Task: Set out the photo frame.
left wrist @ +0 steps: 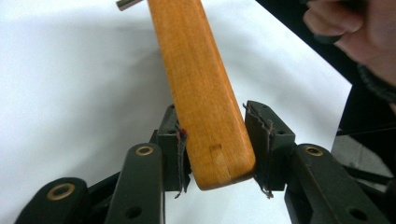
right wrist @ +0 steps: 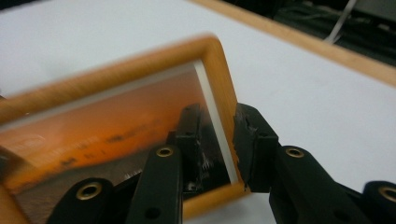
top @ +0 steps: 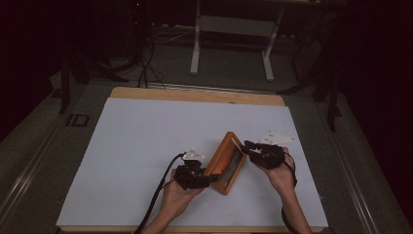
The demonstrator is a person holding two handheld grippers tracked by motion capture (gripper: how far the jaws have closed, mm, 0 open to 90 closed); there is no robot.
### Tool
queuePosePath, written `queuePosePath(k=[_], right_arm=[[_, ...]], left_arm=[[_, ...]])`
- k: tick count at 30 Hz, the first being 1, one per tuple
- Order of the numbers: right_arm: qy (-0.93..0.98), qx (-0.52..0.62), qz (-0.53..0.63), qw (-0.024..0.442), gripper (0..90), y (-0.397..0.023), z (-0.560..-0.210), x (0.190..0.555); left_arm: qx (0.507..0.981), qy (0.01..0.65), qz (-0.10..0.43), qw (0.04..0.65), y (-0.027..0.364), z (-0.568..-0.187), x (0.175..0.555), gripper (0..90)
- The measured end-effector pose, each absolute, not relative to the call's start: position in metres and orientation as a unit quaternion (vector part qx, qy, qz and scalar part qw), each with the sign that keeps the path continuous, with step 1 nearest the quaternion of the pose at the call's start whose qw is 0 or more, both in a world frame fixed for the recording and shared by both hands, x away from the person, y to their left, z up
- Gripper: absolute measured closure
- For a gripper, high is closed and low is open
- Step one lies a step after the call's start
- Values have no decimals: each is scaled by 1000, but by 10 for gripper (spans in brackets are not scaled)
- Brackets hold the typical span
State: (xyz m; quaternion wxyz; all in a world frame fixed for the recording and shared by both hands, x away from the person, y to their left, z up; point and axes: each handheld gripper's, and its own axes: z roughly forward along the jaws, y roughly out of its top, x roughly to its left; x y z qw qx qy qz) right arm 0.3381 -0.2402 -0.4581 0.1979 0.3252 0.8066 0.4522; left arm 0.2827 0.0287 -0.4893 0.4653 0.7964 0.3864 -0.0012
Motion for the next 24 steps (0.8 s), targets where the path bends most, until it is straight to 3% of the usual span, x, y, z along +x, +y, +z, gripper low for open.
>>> queuePosePath(k=[12, 17, 24], right_arm=[[771, 327, 484, 254, 756, -263, -426, 311], [764, 332, 486, 265, 899, -272, -421, 303], [777, 331, 467, 262, 900, -284, -426, 293]], left_arm=[[822, 326, 60, 464, -3, -478, 266, 682], [843, 273, 93, 455, -18, -475, 256, 687], [844, 263, 97, 457, -21, -475, 255, 683]])
